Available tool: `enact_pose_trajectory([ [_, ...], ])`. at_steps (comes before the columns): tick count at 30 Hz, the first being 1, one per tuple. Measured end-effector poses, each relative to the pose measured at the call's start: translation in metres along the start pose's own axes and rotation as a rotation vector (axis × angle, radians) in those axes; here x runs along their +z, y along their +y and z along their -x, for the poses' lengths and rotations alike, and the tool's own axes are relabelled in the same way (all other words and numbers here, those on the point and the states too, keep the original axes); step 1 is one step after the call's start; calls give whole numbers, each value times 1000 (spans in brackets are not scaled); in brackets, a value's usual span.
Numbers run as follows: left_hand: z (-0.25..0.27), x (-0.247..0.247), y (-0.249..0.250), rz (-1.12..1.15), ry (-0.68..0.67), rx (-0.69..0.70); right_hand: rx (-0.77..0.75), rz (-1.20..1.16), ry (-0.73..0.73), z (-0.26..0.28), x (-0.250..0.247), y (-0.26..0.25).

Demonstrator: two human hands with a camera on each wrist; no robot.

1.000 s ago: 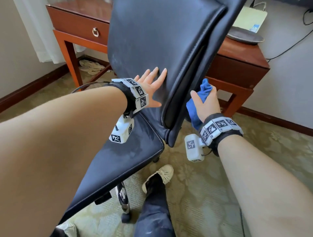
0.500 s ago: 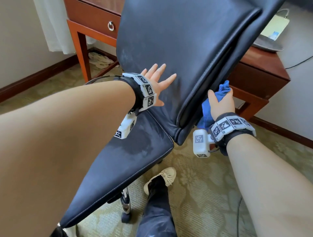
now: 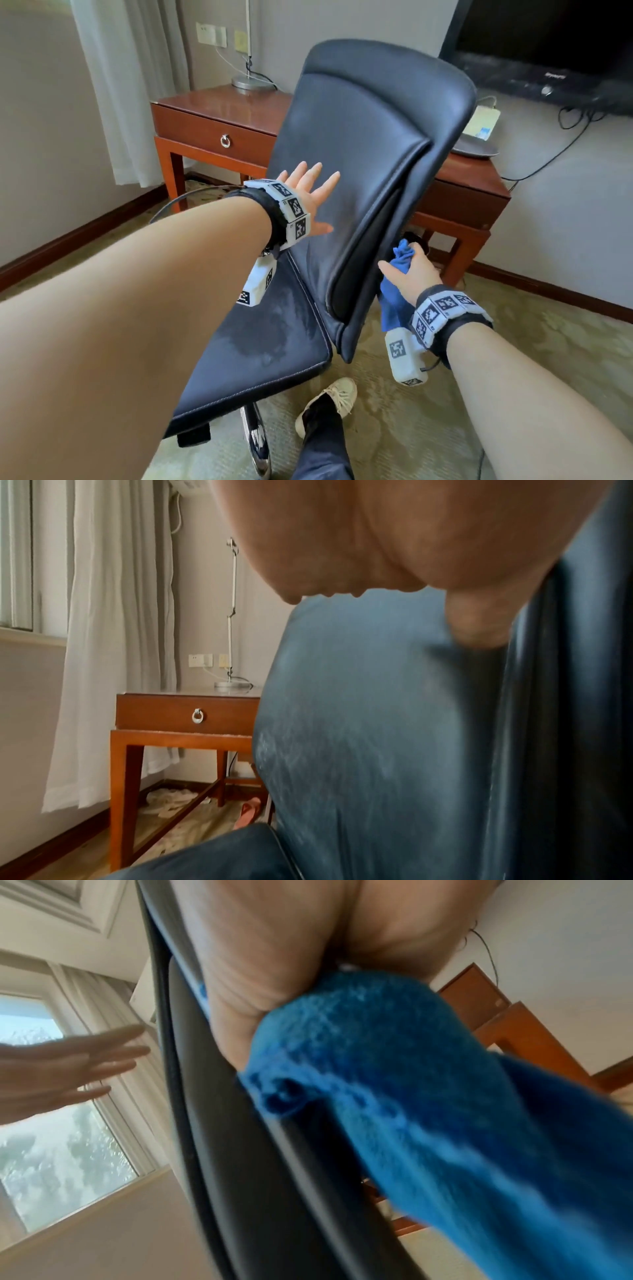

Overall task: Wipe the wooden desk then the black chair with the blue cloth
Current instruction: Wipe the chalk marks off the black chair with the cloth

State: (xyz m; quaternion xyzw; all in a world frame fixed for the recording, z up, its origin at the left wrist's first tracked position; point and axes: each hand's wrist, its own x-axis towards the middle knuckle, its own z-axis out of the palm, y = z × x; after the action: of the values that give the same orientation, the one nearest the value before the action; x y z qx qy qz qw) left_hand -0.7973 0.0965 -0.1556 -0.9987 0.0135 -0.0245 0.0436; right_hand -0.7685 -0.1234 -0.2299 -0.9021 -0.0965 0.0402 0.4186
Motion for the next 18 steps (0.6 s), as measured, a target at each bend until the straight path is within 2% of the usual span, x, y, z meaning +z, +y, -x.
enact_pose_trajectory([
  [2,13,-23,10,21,65,12,-10,90,-86,18,-17,-2],
  [4,27,-42,16,42,116,15,-23,143,-68,33,-37,-9],
  [7,47,-67,21,72,151,11,-19,64,181,49,-70,-30],
  [10,67,-90,25,102,182,34,-137,-149,332,61,-88,-71],
  [14,98,-109,25,100,200,80,-467,-206,277,85,-71,-132],
  [16,116,-116,15,100,166,97,-485,-243,257,97,-55,-142],
  [18,140,-122,0,206,118,75,-472,-235,233,103,-45,-139],
])
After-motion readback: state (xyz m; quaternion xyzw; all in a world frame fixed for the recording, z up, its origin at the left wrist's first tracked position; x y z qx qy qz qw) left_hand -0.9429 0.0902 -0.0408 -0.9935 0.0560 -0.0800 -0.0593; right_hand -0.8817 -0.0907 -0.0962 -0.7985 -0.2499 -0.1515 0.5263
